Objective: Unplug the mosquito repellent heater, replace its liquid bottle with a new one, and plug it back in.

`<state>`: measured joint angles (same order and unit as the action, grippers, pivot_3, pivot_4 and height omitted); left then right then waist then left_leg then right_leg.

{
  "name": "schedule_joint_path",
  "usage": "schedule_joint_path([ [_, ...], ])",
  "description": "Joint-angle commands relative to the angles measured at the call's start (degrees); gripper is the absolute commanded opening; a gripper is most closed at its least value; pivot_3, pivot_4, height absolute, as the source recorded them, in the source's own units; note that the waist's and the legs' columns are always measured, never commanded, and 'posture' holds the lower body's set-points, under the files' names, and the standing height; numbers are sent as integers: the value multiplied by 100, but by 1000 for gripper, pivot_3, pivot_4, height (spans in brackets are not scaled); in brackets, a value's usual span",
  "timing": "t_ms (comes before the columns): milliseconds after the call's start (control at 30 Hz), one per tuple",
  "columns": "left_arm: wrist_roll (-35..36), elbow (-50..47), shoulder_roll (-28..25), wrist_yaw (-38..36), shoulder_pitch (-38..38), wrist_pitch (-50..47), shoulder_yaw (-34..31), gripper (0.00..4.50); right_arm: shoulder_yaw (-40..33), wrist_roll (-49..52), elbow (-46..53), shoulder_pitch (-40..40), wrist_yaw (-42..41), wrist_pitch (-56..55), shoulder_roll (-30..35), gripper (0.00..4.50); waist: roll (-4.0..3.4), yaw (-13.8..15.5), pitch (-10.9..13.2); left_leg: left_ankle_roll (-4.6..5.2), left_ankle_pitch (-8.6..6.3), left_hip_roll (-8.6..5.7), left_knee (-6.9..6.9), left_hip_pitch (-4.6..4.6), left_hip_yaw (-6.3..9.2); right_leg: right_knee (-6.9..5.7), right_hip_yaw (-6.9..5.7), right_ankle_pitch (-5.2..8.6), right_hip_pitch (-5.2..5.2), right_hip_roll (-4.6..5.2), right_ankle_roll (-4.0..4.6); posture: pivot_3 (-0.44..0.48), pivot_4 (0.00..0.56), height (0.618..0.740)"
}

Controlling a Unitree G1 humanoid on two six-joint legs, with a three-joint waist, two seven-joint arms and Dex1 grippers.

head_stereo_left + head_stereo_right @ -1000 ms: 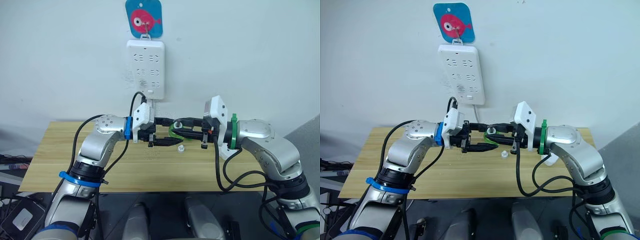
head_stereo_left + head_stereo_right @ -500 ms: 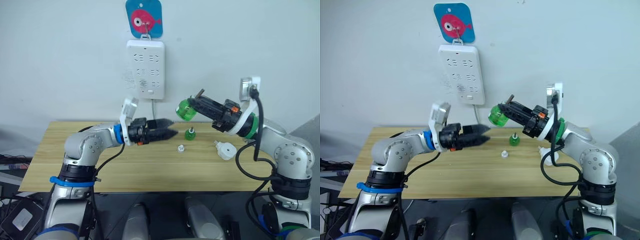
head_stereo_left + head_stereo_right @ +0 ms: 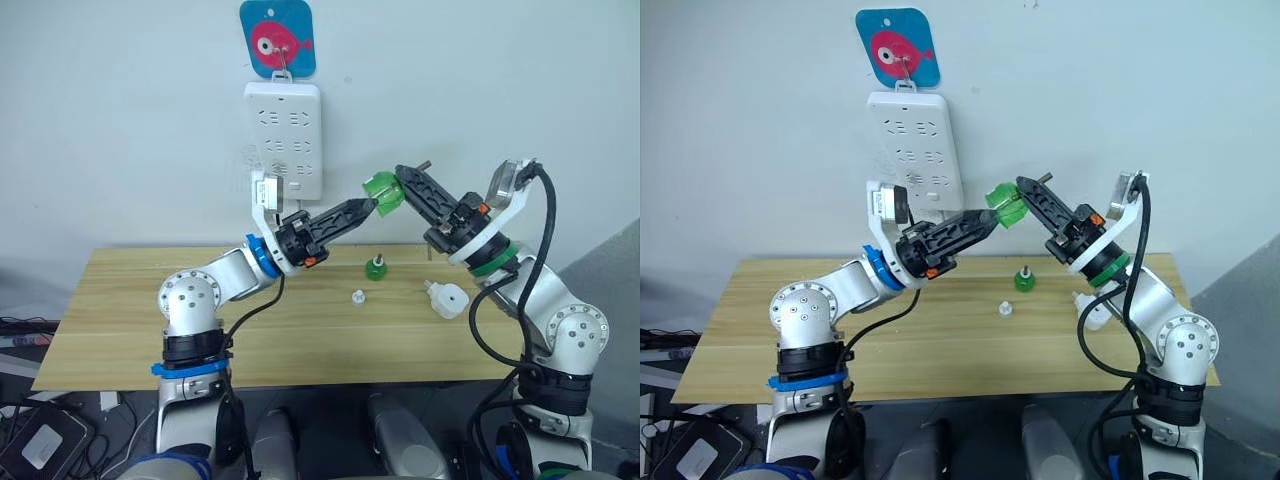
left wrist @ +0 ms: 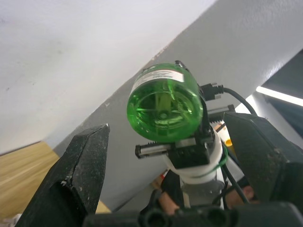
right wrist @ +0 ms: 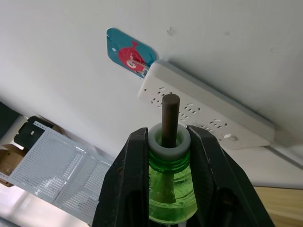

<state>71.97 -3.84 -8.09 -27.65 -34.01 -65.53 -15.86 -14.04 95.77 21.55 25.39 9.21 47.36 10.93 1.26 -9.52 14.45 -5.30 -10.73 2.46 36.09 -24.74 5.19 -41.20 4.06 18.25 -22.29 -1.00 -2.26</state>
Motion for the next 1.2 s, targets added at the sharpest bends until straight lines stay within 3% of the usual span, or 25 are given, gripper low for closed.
schedule_joint_path([
  [33,411,-154,113,369,-42,172,-157,4228,118,234,260,-30,125,-217,77,800,0,3,0,0,0,0,0,0,0,0,0,0,0,0,0,-215,162,725],
  [533,977,-19,-91,398,-105,189,53,4228,451,517,358,-27,196,-590,298,800,0,11,-3,0,0,-2,0,0,-1,1,2,0,0,-1,-1,-215,163,725],
  [1067,975,142,-123,308,-199,304,176,4228,679,606,450,-46,140,-726,461,800,0,13,-4,0,0,-2,0,0,-2,2,3,1,0,-2,-1,-220,164,725],
  [1200,947,179,-129,304,-207,342,167,3308,709,598,467,-59,127,-740,481,800,0,14,-4,0,0,-2,-1,0,-2,3,3,1,0,-2,-1,-220,164,725],
])
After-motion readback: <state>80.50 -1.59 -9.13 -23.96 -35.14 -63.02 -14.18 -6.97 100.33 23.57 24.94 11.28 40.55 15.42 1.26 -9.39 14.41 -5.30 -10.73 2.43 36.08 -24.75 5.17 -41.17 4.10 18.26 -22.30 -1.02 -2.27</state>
